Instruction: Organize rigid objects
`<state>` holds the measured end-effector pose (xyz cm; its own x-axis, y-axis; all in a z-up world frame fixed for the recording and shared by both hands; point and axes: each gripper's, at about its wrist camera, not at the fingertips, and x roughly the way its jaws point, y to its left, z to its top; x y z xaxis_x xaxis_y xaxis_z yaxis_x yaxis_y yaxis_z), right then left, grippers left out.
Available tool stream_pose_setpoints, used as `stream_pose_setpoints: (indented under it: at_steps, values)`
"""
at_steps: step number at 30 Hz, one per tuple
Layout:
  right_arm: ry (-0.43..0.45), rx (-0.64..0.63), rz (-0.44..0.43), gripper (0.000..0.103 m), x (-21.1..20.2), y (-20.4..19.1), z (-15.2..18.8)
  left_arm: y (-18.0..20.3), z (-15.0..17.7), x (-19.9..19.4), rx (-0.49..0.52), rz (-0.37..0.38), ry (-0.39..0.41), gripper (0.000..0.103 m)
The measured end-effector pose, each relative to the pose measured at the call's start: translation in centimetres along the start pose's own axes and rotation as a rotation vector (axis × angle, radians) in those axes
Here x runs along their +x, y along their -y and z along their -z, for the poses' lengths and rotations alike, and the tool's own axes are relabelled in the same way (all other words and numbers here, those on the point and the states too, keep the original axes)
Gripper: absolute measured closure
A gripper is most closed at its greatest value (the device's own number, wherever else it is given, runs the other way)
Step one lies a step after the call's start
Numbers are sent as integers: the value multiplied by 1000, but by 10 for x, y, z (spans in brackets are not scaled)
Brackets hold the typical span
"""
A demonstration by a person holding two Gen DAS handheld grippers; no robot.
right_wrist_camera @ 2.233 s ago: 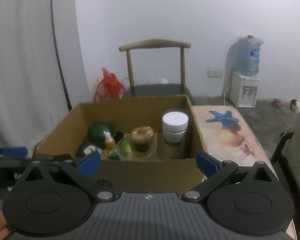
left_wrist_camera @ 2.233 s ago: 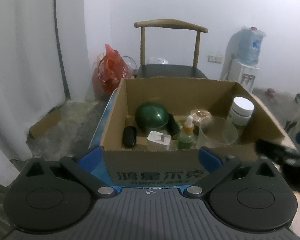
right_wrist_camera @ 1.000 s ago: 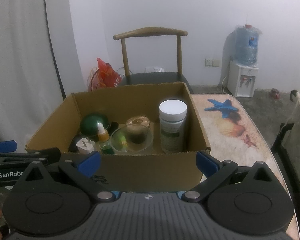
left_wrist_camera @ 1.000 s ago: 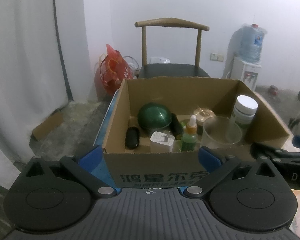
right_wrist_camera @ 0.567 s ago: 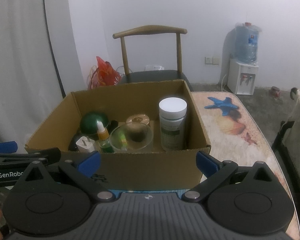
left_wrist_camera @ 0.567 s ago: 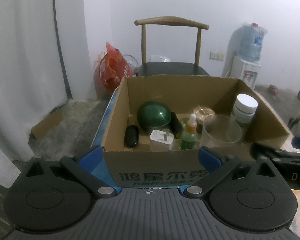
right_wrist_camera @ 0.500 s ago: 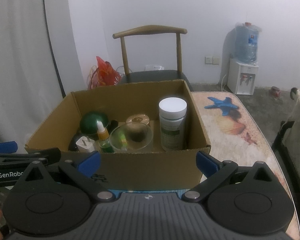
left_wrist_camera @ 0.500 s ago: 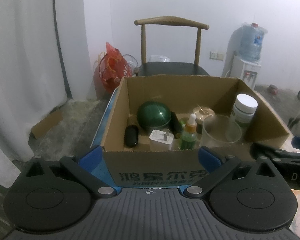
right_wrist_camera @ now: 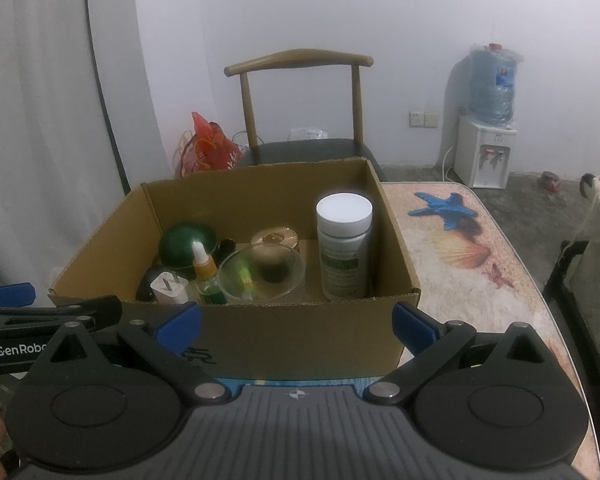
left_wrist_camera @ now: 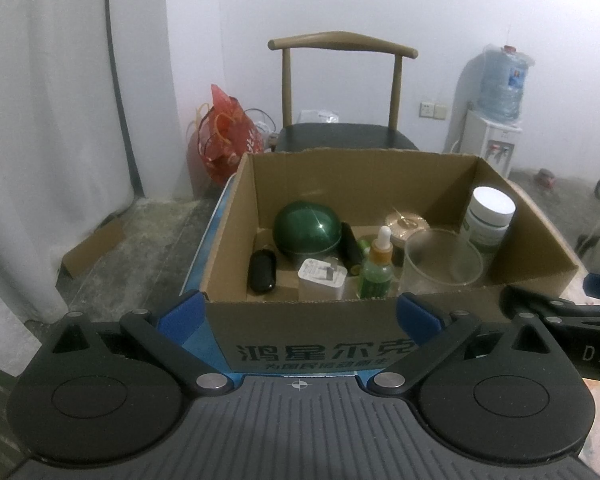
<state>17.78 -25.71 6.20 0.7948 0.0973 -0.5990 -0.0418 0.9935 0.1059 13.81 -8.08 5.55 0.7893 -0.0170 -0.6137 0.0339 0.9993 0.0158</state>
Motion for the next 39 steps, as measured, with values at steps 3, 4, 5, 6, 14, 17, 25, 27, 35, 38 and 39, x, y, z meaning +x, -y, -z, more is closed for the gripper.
stream_pose_setpoints:
  at_steps: [3,4,5,6,14,17,25,27,35,38,39]
  values:
    - [0,0,0,0,0,0,0,1,1,0,0,0,-1,1]
    - [-1,1,0,0,0,0,0,1,1,0,0,0,-2,1]
    - [0,1,0,0,0,0,0,0,1,0,0,0,-2,1]
    - [0,0,0,0,0,0,0,1,1,0,0,0,-2,1]
    - [-3,5,1,0,-1,0,1,0,1,0,0,1,-3,1]
    - [-2,3,2,0,-1,1,1,1,1,0,0,0,-3,1]
    - [-2,3,1,0,-1,1,1,1,0,0,0,0,-3,1]
    - [-1,3,2,0,-1,1,1,1,0,0,0,0,-4,1]
    - [-2,6,5,0,-2,-1,1,1,0,-1,1,-1,-2,1]
    - [-1,6,5,0,-2,0,1,2,1,-1,2,-1,-1,1]
    - [0,5,5,0,-2,0,0,2,0,-1,2,-1,-1,1]
